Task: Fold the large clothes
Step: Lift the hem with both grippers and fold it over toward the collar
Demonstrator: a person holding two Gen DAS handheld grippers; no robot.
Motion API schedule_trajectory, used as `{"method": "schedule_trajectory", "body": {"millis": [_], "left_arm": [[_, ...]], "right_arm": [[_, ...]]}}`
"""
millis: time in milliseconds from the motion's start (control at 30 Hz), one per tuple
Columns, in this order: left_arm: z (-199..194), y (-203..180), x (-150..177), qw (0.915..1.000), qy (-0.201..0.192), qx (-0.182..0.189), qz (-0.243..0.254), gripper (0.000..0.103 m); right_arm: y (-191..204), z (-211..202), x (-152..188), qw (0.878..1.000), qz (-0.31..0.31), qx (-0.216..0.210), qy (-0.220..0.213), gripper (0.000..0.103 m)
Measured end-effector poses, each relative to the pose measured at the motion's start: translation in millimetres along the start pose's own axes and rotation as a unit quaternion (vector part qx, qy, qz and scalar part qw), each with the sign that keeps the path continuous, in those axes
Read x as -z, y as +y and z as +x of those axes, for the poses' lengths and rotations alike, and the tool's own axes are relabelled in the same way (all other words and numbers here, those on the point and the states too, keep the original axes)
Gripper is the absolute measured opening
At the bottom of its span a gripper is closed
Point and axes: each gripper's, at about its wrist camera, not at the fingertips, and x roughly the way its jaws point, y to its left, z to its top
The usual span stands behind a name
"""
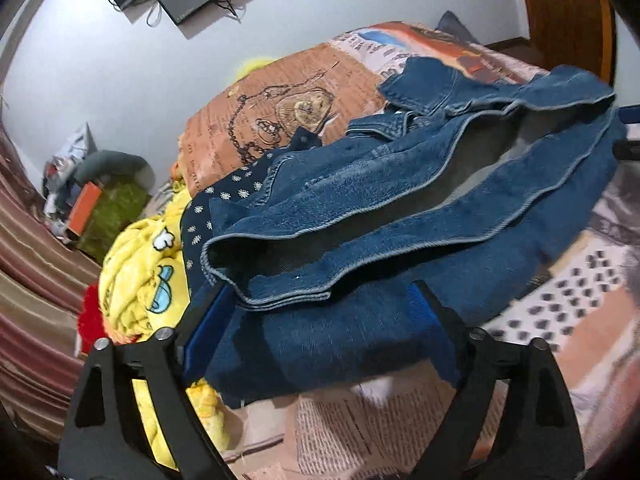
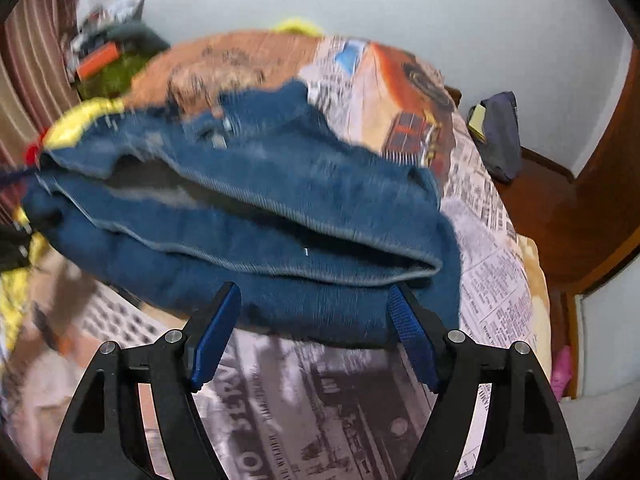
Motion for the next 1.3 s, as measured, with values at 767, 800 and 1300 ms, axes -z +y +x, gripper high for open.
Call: {"method": "schedule_trajectory", "body": {"millis": [767,800,1300], "left_arm": [[87.6,149.7,-93.0,0.9738,0.034,-0.011,-0.225,0.096],[83.0,151.3,-90.1,0.9745,0.032,-0.008,-0.222,0.096],[28.4,59.5,-37.9,0.9677,0.023,0.192,-0.162,0.096]], "right_arm": [[-62.2,43.0,-114.8,0.990,0.131,0.002,-0.045,0.082],[-59.1,41.1,-112.7,0.991,0.128,-0.004,-0.047,0.082],[74.5,40.0,-66.8,0.991,0.004,-0.131,-0.007,0.082]]}}
